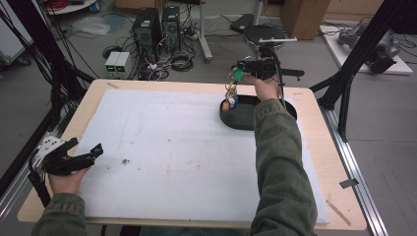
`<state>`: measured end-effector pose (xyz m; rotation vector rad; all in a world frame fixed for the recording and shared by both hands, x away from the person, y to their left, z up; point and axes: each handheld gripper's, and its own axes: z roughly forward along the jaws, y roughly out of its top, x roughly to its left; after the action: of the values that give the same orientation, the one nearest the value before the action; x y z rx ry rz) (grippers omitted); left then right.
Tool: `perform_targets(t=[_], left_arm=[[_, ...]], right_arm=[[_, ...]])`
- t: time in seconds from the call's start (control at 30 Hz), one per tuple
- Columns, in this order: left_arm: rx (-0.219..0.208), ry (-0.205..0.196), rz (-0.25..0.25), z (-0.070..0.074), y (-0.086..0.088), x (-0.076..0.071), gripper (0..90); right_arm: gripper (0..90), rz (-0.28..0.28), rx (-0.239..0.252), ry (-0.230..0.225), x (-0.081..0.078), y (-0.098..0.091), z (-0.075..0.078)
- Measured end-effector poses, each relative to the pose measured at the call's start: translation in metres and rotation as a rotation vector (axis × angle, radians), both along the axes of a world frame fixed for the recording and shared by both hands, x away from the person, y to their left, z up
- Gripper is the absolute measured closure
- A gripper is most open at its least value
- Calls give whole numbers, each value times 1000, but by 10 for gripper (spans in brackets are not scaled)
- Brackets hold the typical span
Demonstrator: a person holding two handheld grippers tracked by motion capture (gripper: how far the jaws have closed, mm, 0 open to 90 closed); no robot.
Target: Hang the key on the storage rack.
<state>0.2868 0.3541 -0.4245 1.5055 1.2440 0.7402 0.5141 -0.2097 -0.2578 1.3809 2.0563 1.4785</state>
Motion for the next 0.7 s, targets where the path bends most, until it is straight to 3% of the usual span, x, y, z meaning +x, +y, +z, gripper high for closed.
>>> perform_targets(t=[0.3,0.7], left_arm=[[17,38,-9,-2,-3,1,17],[13,35,-5,-2,-2,1,17]], right_arm=[[841,-8,6,20,5,5,-7],[800,-43,5,73,9,5,-12]])
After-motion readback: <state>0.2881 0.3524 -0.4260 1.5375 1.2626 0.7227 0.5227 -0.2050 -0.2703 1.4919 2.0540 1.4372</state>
